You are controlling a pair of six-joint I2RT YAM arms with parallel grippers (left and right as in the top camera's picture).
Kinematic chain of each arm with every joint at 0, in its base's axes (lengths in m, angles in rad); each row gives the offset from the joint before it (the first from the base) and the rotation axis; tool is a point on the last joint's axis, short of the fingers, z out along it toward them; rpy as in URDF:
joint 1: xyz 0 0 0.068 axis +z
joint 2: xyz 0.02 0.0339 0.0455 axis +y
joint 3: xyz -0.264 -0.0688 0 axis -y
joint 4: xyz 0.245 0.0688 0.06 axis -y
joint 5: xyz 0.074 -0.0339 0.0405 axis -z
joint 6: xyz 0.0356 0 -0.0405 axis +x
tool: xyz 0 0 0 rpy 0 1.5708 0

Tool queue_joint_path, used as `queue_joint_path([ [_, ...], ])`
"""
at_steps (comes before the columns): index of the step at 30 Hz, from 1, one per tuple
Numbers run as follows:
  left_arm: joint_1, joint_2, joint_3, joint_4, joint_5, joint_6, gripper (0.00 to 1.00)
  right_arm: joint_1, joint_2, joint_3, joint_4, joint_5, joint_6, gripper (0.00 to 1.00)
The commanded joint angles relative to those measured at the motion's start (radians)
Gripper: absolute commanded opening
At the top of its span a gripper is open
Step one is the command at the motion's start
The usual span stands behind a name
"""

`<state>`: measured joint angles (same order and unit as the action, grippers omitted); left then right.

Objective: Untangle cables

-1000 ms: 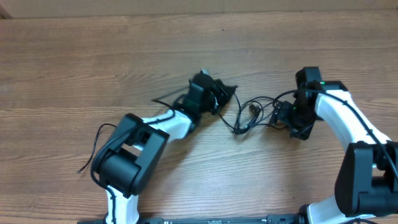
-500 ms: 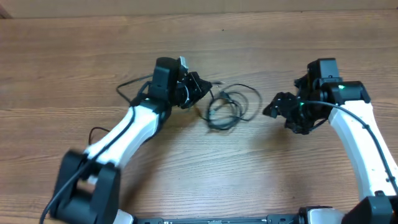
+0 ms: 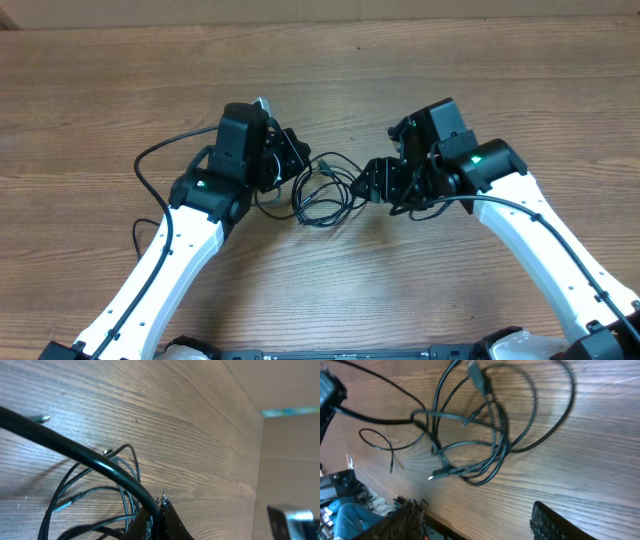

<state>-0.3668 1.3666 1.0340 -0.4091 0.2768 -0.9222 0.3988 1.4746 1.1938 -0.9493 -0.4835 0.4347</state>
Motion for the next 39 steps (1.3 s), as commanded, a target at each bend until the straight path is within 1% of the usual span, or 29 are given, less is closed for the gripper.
queue_joint_path([
  [1,-0.006,-0.021,0.003,-0.001,-0.023,-0.097,0.04,0.040,0.008,-0.038,0.006,-0.008,0.094,0.67],
  [5,-0.006,-0.021,0.003,-0.003,-0.021,-0.115,0.04,0.065,0.008,-0.090,0.026,-0.004,0.145,0.68],
  [8,-0.006,-0.021,0.003,-0.006,-0.022,-0.115,0.04,0.077,0.008,-0.145,0.068,-0.004,0.222,0.68],
  [10,-0.006,-0.021,0.003,-0.014,-0.021,-0.115,0.04,0.085,0.008,-0.191,0.118,-0.005,0.267,0.68],
  [12,-0.006,-0.021,0.003,-0.037,-0.021,-0.122,0.04,0.090,0.008,-0.246,0.206,-0.009,0.307,0.68],
  [15,-0.007,-0.021,0.003,-0.098,-0.019,-0.177,0.04,0.092,0.008,-0.303,0.320,-0.013,0.344,0.67],
  [17,-0.007,-0.021,0.003,-0.132,-0.013,-0.224,0.04,0.092,0.008,-0.328,0.370,-0.008,0.368,0.63],
  [18,-0.008,-0.021,0.003,-0.148,-0.011,-0.266,0.04,0.092,0.008,-0.343,0.401,-0.008,0.389,0.60],
  [20,-0.008,-0.021,0.003,-0.156,0.006,-0.320,0.04,0.092,0.008,-0.370,0.463,-0.008,0.428,0.56],
  [23,-0.008,-0.021,0.003,-0.154,0.072,-0.371,0.04,0.098,0.008,-0.419,0.564,0.013,0.484,0.52],
  [26,-0.008,-0.021,0.003,-0.154,0.117,-0.401,0.04,0.114,0.008,-0.464,0.631,0.068,0.554,0.51],
  [28,-0.008,-0.021,0.003,-0.154,0.140,-0.432,0.04,0.134,0.008,-0.490,0.668,0.113,0.583,0.47],
  [29,-0.008,-0.021,0.003,-0.154,0.151,-0.446,0.04,0.144,0.008,-0.499,0.679,0.136,0.589,0.42],
  [31,-0.008,-0.021,0.003,-0.146,0.186,-0.477,0.04,0.169,0.008,-0.516,0.695,0.196,0.591,0.28],
  [32,-0.008,-0.021,0.003,-0.132,0.214,-0.477,0.04,0.181,0.008,-0.520,0.694,0.227,0.590,0.18],
  [33,-0.008,-0.021,0.003,-0.117,0.232,-0.472,0.04,0.190,0.008,-0.520,0.685,0.256,0.589,0.13],
  [34,-0.008,-0.021,0.003,-0.101,0.252,-0.451,0.04,0.197,0.008,-0.520,0.674,0.291,0.586,0.06],
  [35,-0.008,-0.021,0.003,-0.083,0.270,-0.412,0.04,0.197,0.008,-0.520,0.666,0.323,0.586,0.04],
  [39,0.014,-0.022,0.003,-0.069,0.293,-0.308,0.04,0.166,0.006,-0.520,0.636,0.401,0.571,0.04],
])
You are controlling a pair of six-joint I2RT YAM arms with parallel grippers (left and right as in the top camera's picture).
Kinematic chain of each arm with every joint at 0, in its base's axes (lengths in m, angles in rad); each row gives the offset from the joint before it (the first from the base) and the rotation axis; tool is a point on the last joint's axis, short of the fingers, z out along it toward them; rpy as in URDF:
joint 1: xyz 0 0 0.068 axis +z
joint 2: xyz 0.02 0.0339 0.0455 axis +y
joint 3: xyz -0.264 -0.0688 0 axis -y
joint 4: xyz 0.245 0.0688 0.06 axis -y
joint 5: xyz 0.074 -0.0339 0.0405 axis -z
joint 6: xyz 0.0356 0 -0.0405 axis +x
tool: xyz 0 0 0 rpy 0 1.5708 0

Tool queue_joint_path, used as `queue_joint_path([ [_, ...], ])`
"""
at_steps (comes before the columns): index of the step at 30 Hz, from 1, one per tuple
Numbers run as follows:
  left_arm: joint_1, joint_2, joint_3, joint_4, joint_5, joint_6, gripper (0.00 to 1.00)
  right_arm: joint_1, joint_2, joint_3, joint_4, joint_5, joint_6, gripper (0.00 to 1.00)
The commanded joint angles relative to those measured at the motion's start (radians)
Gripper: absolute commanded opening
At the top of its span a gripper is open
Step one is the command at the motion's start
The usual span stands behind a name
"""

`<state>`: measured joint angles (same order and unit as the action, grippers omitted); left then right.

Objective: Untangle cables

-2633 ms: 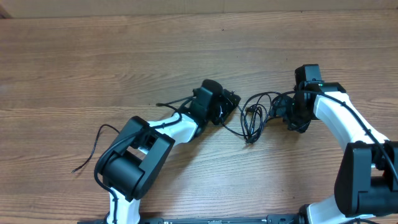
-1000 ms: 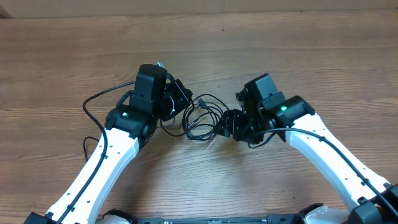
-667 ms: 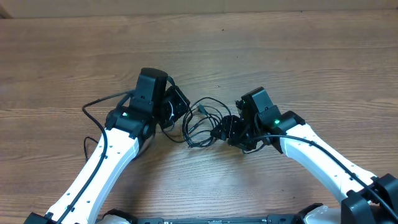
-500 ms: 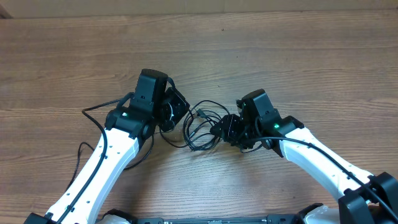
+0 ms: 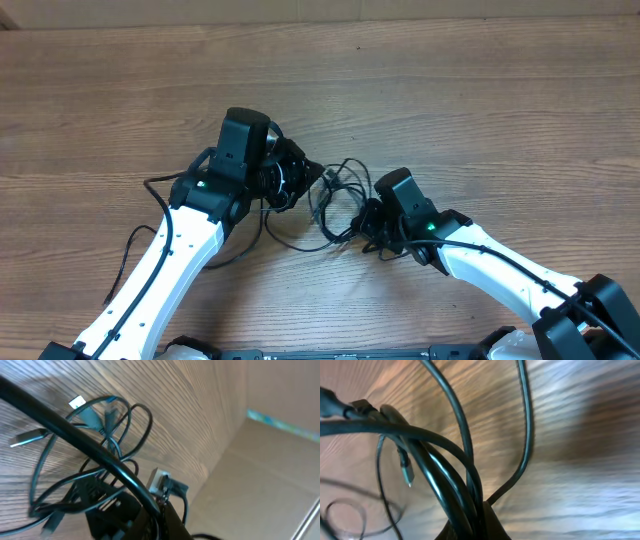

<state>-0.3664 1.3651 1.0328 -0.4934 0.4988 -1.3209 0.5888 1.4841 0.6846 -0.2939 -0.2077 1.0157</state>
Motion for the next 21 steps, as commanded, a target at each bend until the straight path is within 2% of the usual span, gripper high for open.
queue_joint_path([
  [1,0.025,-0.020,0.004,0.015,0.082,0.121,0.04,-0.041,-0.003,-0.010,-0.026,0.128,-0.029,0.04],
  [7,0.120,-0.020,0.004,-0.059,0.120,0.245,0.04,-0.177,-0.003,-0.010,-0.088,0.144,-0.135,0.04],
  [9,0.151,-0.020,0.004,-0.137,0.063,0.247,0.04,-0.225,-0.003,-0.010,-0.124,0.131,-0.135,0.04],
  [12,0.157,-0.019,0.004,-0.175,-0.018,0.243,0.04,-0.242,-0.003,-0.010,-0.135,0.070,-0.170,0.04],
  [17,0.132,-0.017,0.003,-0.202,-0.110,0.243,0.04,-0.241,-0.003,-0.010,-0.032,-0.235,-0.395,0.04],
  [21,0.104,-0.008,0.003,-0.201,-0.146,0.225,0.04,-0.241,-0.015,-0.008,0.071,-0.588,-0.541,0.04],
])
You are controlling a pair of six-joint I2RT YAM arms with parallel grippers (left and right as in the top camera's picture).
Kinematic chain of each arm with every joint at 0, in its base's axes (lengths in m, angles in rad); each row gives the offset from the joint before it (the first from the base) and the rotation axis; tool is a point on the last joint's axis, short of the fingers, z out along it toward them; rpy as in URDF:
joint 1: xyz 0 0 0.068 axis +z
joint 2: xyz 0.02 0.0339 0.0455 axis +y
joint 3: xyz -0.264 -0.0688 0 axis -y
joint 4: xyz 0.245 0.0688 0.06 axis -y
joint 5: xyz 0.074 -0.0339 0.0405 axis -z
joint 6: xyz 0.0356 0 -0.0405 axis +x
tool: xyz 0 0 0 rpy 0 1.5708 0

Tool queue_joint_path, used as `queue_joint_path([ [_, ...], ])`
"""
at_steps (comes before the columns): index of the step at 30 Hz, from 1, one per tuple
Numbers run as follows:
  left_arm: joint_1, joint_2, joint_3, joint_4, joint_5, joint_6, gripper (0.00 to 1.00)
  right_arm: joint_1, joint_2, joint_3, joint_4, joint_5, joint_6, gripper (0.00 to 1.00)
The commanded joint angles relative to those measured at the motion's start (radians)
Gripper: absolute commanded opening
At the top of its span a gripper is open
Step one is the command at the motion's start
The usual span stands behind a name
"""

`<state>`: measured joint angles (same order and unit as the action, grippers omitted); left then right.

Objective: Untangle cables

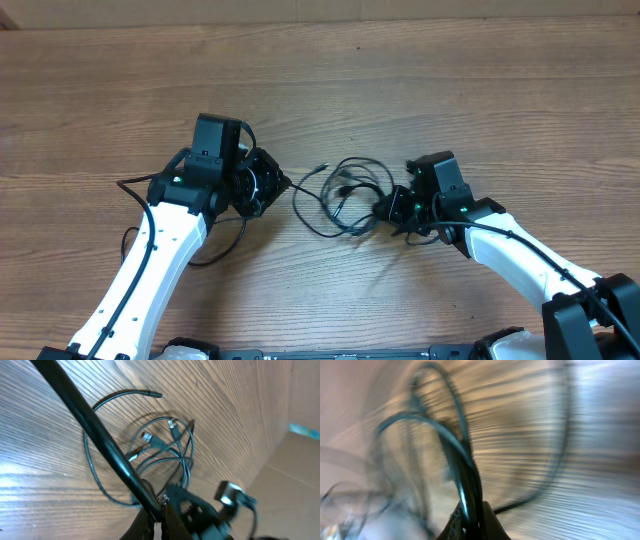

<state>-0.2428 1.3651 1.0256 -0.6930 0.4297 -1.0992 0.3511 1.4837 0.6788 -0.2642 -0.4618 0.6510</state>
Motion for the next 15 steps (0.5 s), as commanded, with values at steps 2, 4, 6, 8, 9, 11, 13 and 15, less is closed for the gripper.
queue_joint_path([
  [2,-0.035,-0.002,0.010,-0.002,-0.121,-0.032,0.04,-0.003,-0.019,-0.003,0.087,-0.529,-0.216,0.04],
  [4,-0.049,0.005,0.010,-0.002,-0.138,-0.049,0.04,-0.003,-0.019,-0.003,0.115,-0.626,-0.215,0.04],
  [6,-0.071,0.018,0.010,0.002,-0.154,-0.093,0.04,-0.003,-0.019,-0.003,0.150,-0.701,-0.211,0.04],
  [8,-0.097,0.037,0.010,0.022,-0.168,-0.126,0.04,-0.004,-0.019,-0.003,0.189,-0.718,-0.175,0.04],
  [9,-0.109,0.048,0.010,0.033,-0.172,-0.129,0.04,-0.004,-0.019,-0.003,0.214,-0.719,-0.147,0.04],
  [11,-0.137,0.076,0.010,0.055,-0.171,-0.130,0.04,-0.004,-0.019,-0.003,0.265,-0.719,-0.087,0.04],
  [13,-0.156,0.101,0.010,0.072,-0.171,-0.133,0.07,-0.004,-0.019,-0.003,0.314,-0.694,-0.044,0.04],
  [15,-0.167,0.126,0.010,0.089,-0.166,-0.136,0.15,-0.004,-0.019,-0.003,0.330,-0.649,-0.045,0.04],
])
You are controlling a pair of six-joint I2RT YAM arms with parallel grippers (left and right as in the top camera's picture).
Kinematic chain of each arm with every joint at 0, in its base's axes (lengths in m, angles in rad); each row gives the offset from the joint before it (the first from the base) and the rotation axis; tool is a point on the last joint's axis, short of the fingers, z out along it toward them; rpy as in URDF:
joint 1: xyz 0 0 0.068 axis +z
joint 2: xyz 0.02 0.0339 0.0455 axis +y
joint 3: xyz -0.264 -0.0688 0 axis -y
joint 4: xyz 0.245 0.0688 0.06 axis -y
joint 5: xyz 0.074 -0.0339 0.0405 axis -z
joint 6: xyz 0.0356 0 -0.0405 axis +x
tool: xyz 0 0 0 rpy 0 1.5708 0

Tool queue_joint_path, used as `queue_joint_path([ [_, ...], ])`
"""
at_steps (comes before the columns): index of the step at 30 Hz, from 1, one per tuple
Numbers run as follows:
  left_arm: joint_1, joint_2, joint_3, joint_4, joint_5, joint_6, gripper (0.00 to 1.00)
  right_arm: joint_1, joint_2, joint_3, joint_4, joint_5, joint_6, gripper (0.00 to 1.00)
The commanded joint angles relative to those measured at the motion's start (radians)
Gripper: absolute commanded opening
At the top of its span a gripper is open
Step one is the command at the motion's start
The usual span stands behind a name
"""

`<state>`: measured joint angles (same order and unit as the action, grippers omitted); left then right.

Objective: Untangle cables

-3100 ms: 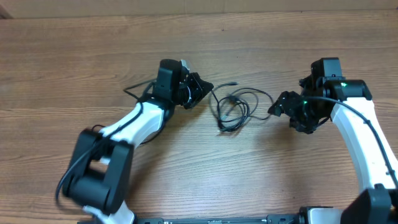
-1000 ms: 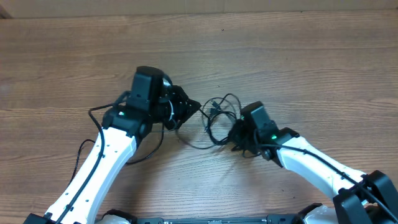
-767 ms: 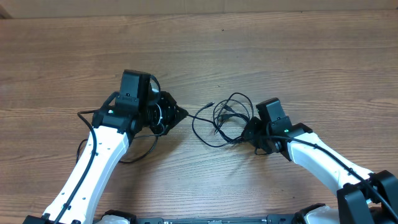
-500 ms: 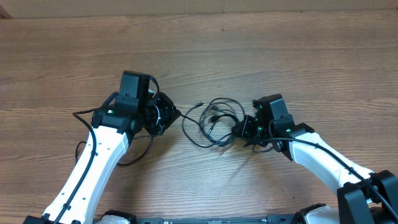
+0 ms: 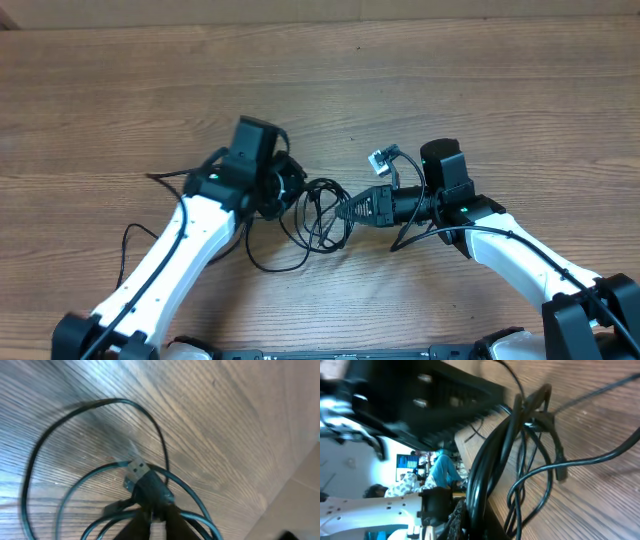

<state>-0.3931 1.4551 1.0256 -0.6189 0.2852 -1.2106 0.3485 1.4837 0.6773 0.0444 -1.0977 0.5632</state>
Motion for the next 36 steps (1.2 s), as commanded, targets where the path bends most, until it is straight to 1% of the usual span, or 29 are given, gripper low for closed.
queue_joint_path([
  [1,-0.020,0.046,0.010,0.021,-0.012,-0.025,0.16,-0.001,-0.018,-0.001,0.023,-0.003,0.043,0.04],
  [3,-0.021,0.068,0.010,0.040,0.013,-0.025,0.20,-0.001,-0.018,-0.001,0.022,0.018,0.037,0.04],
  [6,-0.021,0.088,0.010,0.051,0.023,-0.024,0.32,-0.001,-0.018,-0.001,0.027,0.024,0.035,0.04],
  [8,-0.021,0.095,0.010,0.051,0.027,-0.024,0.58,-0.001,-0.018,-0.001,0.030,0.023,0.034,0.04],
  [9,-0.021,0.098,0.010,0.051,0.029,-0.024,0.80,-0.001,-0.018,-0.001,0.030,0.023,0.026,0.04],
  [10,-0.021,0.099,0.010,0.053,0.029,-0.025,1.00,-0.001,-0.018,-0.001,0.029,0.022,0.006,0.04],
  [14,-0.022,0.099,0.010,0.058,0.030,-0.032,1.00,0.006,-0.018,-0.001,0.029,0.012,-0.005,0.04],
  [16,-0.022,0.099,0.010,0.058,0.029,-0.054,1.00,0.034,-0.018,-0.002,0.021,-0.003,-0.073,0.04],
  [20,-0.022,0.099,0.010,0.059,0.029,-0.054,0.99,0.089,-0.018,-0.002,-0.007,-0.003,-0.195,0.04],
  [22,-0.022,0.099,0.010,0.058,0.026,-0.054,0.99,0.097,-0.018,-0.002,-0.009,-0.005,-0.219,0.04],
  [23,-0.022,0.099,0.010,0.058,0.026,-0.053,0.97,0.098,-0.018,-0.002,-0.006,-0.018,-0.230,0.04],
  [24,-0.022,0.101,0.010,0.057,0.026,-0.053,0.92,0.098,-0.018,-0.002,0.000,-0.043,-0.245,0.04],
  [26,-0.022,0.104,0.010,0.056,0.020,-0.053,0.78,0.098,-0.018,-0.002,0.011,-0.129,-0.312,0.04],
  [27,-0.022,0.106,0.010,0.055,0.017,-0.053,0.73,0.098,-0.018,-0.002,0.011,-0.160,-0.335,0.04],
  [29,-0.022,0.111,0.010,0.054,0.018,-0.053,0.66,0.098,-0.018,-0.002,0.012,-0.182,-0.337,0.04],
  [30,-0.022,0.116,0.010,0.054,0.018,-0.053,0.64,0.098,-0.018,-0.002,0.012,-0.186,-0.337,0.04],
  [32,-0.022,0.124,0.010,0.055,0.015,-0.053,0.65,0.097,-0.018,-0.002,0.014,-0.187,-0.339,0.04],
  [33,-0.022,0.130,0.010,0.054,0.008,-0.053,0.68,0.097,-0.018,-0.002,0.015,-0.187,-0.353,0.04],
  [35,-0.022,0.142,0.010,0.048,-0.008,-0.053,0.88,0.097,-0.018,-0.002,0.015,-0.179,-0.359,0.04],
  [36,-0.022,0.148,0.010,0.045,-0.009,-0.053,0.96,0.097,-0.018,-0.002,0.015,-0.176,-0.359,0.04],
])
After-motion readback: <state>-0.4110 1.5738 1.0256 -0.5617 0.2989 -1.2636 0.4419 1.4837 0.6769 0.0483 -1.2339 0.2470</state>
